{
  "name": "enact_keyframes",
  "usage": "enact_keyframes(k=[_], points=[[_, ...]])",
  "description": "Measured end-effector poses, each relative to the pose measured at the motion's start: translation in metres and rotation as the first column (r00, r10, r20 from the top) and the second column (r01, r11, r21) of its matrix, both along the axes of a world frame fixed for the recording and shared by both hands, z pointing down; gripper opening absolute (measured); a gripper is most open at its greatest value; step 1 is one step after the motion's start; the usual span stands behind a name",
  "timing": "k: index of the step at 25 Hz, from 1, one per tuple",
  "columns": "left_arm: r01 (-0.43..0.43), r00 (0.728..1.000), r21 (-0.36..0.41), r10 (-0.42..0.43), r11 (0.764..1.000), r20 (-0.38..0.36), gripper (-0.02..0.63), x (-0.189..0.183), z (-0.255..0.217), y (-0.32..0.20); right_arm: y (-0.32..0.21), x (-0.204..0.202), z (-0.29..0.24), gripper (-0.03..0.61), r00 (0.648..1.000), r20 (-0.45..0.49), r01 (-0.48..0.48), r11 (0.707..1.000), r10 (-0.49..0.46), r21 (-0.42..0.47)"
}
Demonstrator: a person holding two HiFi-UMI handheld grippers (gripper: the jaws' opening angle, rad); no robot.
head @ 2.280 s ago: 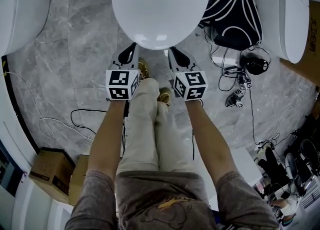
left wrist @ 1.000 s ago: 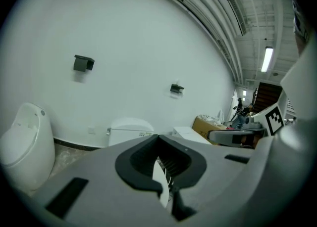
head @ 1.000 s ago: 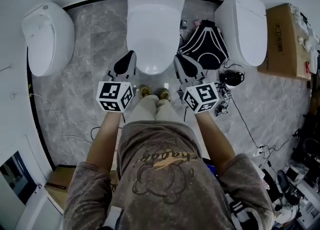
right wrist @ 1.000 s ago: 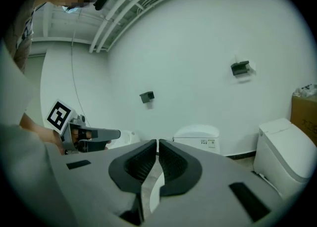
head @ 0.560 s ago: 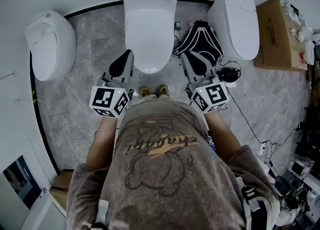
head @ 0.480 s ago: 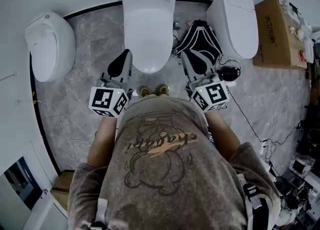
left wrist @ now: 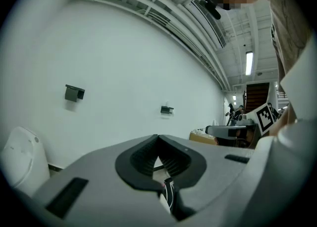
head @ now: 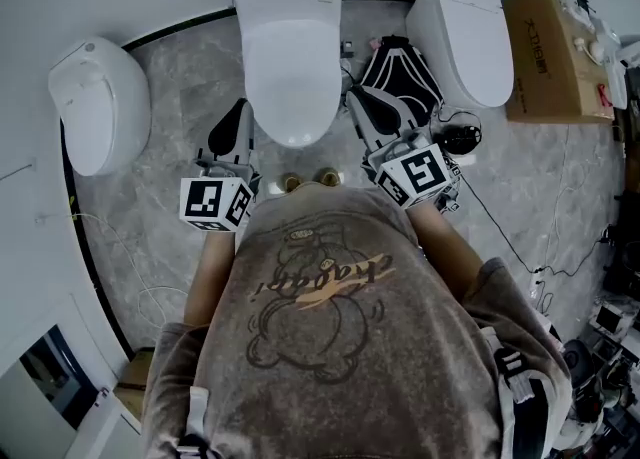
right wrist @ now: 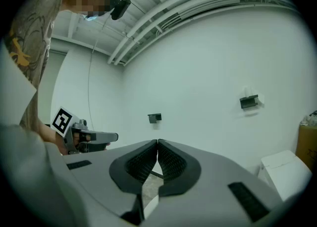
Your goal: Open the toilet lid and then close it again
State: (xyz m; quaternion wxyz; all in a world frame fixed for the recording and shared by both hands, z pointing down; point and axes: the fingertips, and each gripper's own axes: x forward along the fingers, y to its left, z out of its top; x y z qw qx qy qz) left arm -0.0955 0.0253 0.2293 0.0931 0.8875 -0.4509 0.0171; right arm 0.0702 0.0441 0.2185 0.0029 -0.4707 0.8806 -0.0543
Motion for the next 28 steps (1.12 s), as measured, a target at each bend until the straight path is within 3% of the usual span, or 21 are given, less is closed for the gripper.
enact_keyframes(k=[28], points=[[0.041,0.999,-0.042,-0.039,0.998,0.035,0.009,-0.01,0.012,0.006,-0.003,-0.017,0.012,0.026,0.995,-0.048,0.089,0.996,-0.09,-0.018]])
